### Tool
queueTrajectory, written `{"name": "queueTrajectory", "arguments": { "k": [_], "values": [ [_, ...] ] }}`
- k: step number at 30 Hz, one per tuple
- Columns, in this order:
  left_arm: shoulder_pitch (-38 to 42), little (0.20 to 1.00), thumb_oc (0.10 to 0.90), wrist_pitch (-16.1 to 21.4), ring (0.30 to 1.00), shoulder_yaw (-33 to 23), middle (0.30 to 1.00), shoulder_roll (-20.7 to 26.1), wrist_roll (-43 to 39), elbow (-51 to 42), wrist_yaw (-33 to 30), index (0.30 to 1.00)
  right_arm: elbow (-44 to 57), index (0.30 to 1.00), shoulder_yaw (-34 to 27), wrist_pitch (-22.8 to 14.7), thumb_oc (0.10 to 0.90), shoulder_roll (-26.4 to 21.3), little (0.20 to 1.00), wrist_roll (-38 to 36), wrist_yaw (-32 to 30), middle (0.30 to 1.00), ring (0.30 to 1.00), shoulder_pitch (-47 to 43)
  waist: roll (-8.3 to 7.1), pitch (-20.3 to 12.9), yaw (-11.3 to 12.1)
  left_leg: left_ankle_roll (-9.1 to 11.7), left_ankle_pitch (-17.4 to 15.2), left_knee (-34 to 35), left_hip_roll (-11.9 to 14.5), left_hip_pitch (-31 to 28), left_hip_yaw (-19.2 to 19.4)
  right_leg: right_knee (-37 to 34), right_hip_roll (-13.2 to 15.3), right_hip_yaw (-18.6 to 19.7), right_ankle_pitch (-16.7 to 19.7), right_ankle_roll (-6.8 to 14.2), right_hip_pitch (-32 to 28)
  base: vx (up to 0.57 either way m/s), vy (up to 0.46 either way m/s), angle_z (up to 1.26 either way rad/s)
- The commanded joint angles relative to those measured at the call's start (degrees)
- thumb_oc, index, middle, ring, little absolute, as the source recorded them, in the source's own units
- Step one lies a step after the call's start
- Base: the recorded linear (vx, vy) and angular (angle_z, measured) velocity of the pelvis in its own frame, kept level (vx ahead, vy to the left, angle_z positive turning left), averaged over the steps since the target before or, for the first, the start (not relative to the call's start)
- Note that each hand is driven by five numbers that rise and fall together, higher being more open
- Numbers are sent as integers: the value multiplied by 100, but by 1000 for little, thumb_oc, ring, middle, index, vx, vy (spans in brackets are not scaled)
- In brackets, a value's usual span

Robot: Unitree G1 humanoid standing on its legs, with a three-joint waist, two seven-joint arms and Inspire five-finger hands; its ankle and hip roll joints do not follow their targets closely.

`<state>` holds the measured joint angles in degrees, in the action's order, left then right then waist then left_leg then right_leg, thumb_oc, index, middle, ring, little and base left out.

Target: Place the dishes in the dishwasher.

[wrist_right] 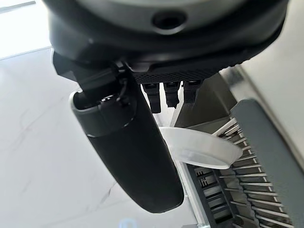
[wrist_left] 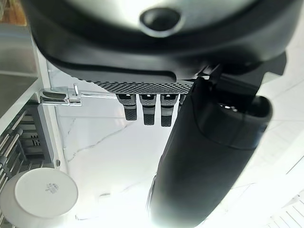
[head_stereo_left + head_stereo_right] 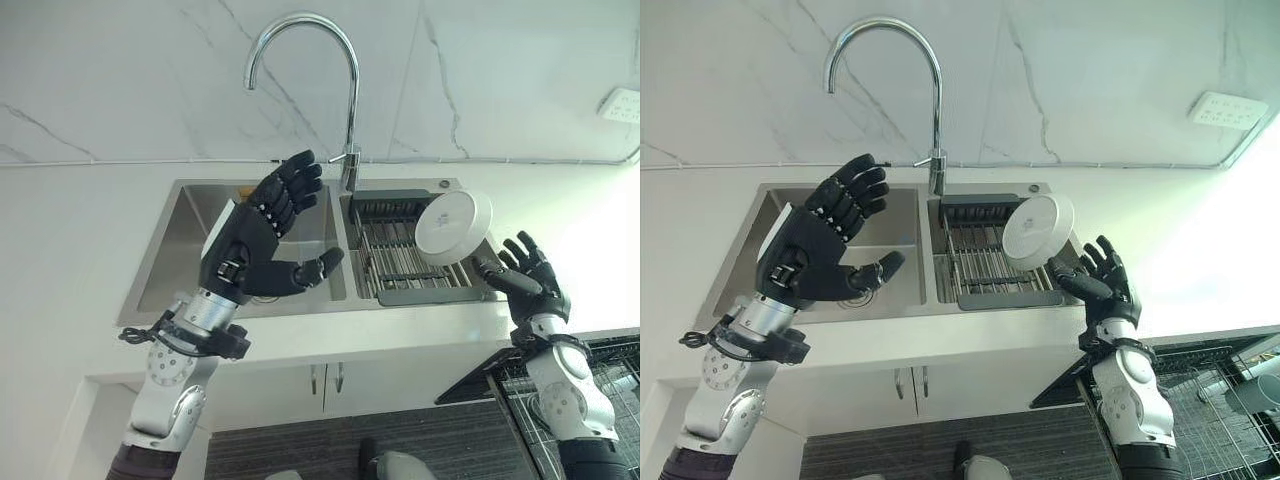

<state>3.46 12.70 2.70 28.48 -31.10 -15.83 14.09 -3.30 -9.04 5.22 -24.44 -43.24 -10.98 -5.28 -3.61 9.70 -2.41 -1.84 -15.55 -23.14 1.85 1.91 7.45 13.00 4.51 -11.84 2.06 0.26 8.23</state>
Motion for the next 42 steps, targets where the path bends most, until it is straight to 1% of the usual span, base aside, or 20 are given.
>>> {"name": "queueTrajectory", "arguments": {
  "k": [1, 11, 18, 26, 42],
  "values": [
    [573, 900, 800, 540, 900, 158, 900, 207, 0, -451, -30, 900, -81, 900, -149, -421, 800, -517, 900, -145, 138, 900, 900, -831, 39, -227, 114, 16, -565, 595, 19, -591, -39, 418, 329, -207, -742, 727, 4, 0, 0, 0],
    [633, 900, 800, 512, 900, 219, 900, 272, -29, -396, -58, 900, -442, 900, -88, -262, 800, -668, 900, -328, 197, 900, 900, -1018, 14, -237, 188, 20, -553, 595, 18, -586, -33, 418, 326, -223, -777, 719, -57, 0, 0, 0],
    [694, 900, 800, 477, 900, 263, 900, 355, -54, -360, -103, 900, -870, 900, -66, -91, 800, -832, 900, -492, 104, 900, 900, -1250, 1, -220, 249, 29, -545, 595, 21, -579, -55, 418, 315, -237, -793, 715, -94, 0, 0, 0],
    [748, 900, 800, 457, 900, 319, 900, 439, -102, -289, -162, 900, -1289, 900, -32, -109, 800, -959, 900, -706, 115, 900, 900, -1510, 6, -221, 316, 43, -527, 595, 27, -570, -60, 418, 298, -256, -847, 680, -166, 0, 0, 0],
    [858, 900, 800, 409, 900, 391, 900, 538, -183, -211, -249, 900, -2109, 900, 222, -102, 800, -1287, 900, -804, 292, 900, 900, -2133, 21, -234, 448, 104, -484, 595, 47, -555, -61, 418, 294, -307, -961, 622, -295, 2, 0, 1]
  ]
}}
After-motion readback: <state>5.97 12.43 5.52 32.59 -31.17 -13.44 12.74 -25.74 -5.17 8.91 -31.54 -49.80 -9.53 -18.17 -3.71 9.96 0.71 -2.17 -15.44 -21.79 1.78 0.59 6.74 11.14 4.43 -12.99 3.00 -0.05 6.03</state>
